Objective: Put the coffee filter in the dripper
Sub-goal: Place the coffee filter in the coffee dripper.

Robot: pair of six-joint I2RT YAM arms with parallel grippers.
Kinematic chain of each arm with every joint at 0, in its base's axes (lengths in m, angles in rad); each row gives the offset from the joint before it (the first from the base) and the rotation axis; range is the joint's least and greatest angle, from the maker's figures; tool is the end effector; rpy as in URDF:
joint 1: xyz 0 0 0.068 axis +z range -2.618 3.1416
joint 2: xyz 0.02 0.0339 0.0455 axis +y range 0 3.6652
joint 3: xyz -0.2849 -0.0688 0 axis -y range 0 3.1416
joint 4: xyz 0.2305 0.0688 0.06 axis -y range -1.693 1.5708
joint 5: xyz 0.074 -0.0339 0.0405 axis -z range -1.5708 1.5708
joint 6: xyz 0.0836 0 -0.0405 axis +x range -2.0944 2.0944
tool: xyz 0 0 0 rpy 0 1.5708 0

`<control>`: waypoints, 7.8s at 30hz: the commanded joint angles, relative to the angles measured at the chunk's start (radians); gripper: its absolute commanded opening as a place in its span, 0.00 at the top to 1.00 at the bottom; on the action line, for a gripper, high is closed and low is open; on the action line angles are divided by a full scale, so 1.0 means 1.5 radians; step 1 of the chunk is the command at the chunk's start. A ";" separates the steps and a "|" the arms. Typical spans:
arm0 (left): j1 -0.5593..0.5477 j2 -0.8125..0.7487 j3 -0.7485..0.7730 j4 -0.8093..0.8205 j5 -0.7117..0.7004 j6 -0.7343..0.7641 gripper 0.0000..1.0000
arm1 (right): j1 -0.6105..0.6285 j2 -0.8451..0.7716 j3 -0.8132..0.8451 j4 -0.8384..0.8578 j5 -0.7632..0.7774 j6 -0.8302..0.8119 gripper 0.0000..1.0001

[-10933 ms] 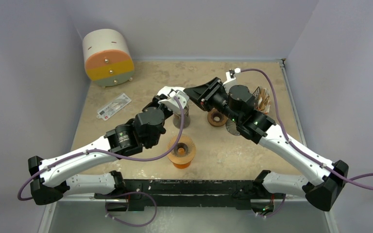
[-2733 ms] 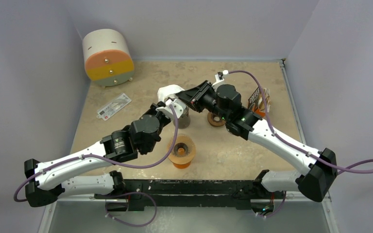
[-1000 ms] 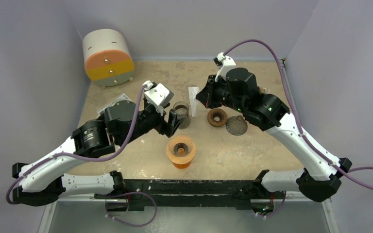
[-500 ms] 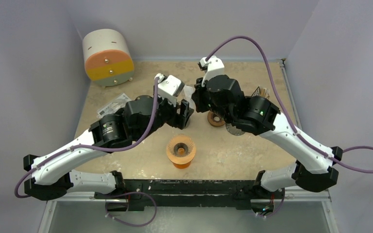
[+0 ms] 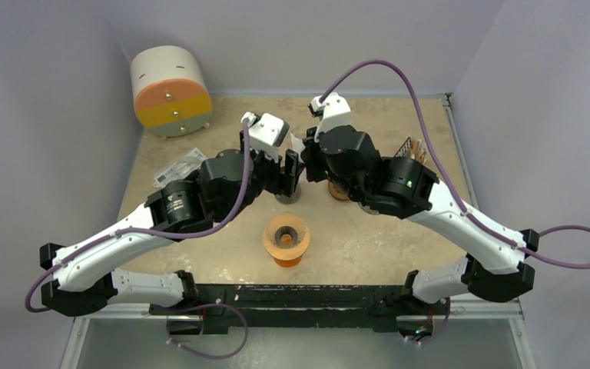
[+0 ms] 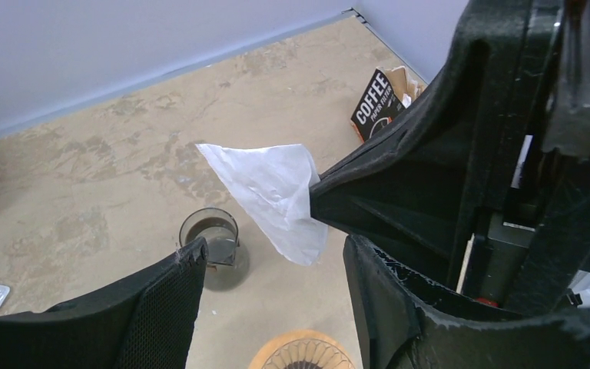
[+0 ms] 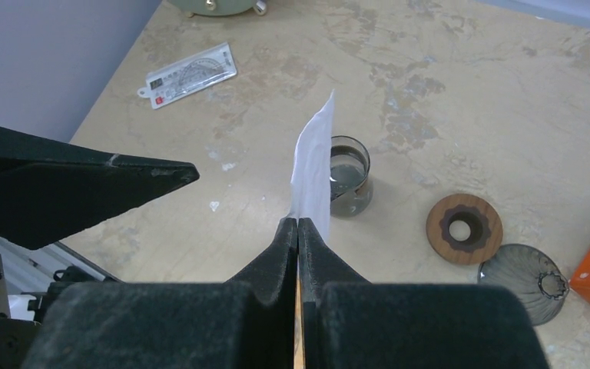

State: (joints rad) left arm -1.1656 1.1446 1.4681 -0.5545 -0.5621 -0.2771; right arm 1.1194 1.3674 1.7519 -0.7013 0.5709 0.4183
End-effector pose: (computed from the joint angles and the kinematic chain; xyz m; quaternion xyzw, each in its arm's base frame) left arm 0.1366 -0.2054 0.4699 0.1682 0.7540 -0.2307 0.5915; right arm 0.1675 0.2419 0.4896 -0.1117 0.7865 0.2276 0.5632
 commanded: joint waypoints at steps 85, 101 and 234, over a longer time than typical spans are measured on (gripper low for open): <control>0.018 0.043 0.055 -0.248 0.076 -0.195 1.00 | 0.057 -0.110 -0.056 -0.098 -0.022 0.095 0.90; 0.018 0.072 0.112 -0.345 0.061 -0.326 1.00 | 0.057 -0.147 -0.021 -0.044 -0.150 0.106 0.74; 0.186 -0.114 -0.164 -0.347 0.377 -0.515 0.66 | 0.094 0.177 -0.126 -0.157 -0.162 0.262 1.00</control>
State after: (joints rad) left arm -0.8921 1.0115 1.1412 -0.9874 0.0799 -1.0988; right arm 1.2568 1.6180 1.5047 -0.8940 0.3119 0.8436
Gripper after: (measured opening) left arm 0.324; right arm 0.004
